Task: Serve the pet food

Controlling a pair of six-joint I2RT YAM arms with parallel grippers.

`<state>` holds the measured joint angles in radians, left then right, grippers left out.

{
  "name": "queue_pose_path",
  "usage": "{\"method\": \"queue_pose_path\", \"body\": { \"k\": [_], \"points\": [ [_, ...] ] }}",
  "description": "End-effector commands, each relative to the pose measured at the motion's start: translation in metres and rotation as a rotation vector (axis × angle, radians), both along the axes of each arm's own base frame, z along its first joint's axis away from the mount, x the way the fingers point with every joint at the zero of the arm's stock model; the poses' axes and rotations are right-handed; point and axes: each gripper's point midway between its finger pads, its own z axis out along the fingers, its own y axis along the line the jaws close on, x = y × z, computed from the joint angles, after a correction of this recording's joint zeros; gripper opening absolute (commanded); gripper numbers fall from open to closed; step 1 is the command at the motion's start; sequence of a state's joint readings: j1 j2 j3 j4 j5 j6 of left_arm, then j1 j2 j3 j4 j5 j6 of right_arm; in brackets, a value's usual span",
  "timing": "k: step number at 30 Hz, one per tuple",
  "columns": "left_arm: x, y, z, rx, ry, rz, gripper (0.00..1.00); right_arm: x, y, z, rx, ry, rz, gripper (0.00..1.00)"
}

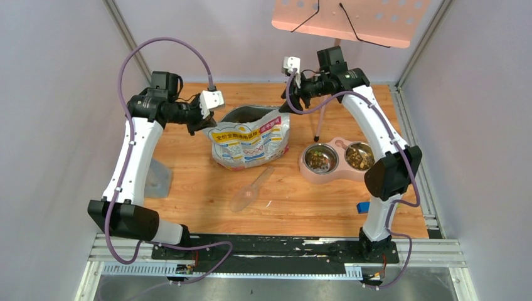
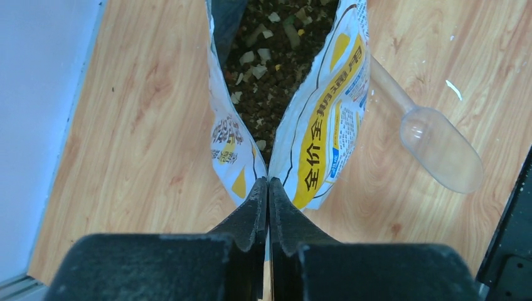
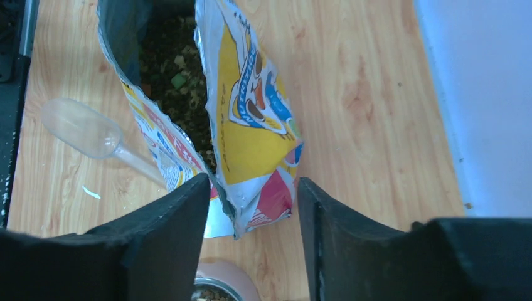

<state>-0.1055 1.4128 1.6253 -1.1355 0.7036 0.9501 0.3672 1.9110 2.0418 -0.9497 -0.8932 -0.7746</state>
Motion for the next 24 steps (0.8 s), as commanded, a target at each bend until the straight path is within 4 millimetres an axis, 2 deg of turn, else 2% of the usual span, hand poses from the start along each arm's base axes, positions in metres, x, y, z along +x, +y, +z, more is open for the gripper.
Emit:
{"method": "queue_pose_path", "body": {
  "k": [1, 10, 19, 24],
  "points": [
    [0.003, -0.001, 0.019, 0.008, -0.079, -0.035, 0.00, -0.015, 0.015, 0.065, 0.089, -0.239, 0.089, 0.58],
    [0.004, 0.001, 0.026, 0.009, -0.097, -0.019, 0.00, -0.032, 0.057, 0.038, 0.025, -0.279, 0.228, 0.60],
    [0.010, 0.004, 0.029, 0.018, -0.116, 0.013, 0.00, -0.058, 0.071, 0.053, 0.046, -0.301, 0.296, 0.63],
    [0.010, 0.000, 0.037, -0.014, -0.121, 0.012, 0.00, -0.061, 0.096, 0.037, 0.021, -0.294, 0.311, 0.65]
  ]
}}
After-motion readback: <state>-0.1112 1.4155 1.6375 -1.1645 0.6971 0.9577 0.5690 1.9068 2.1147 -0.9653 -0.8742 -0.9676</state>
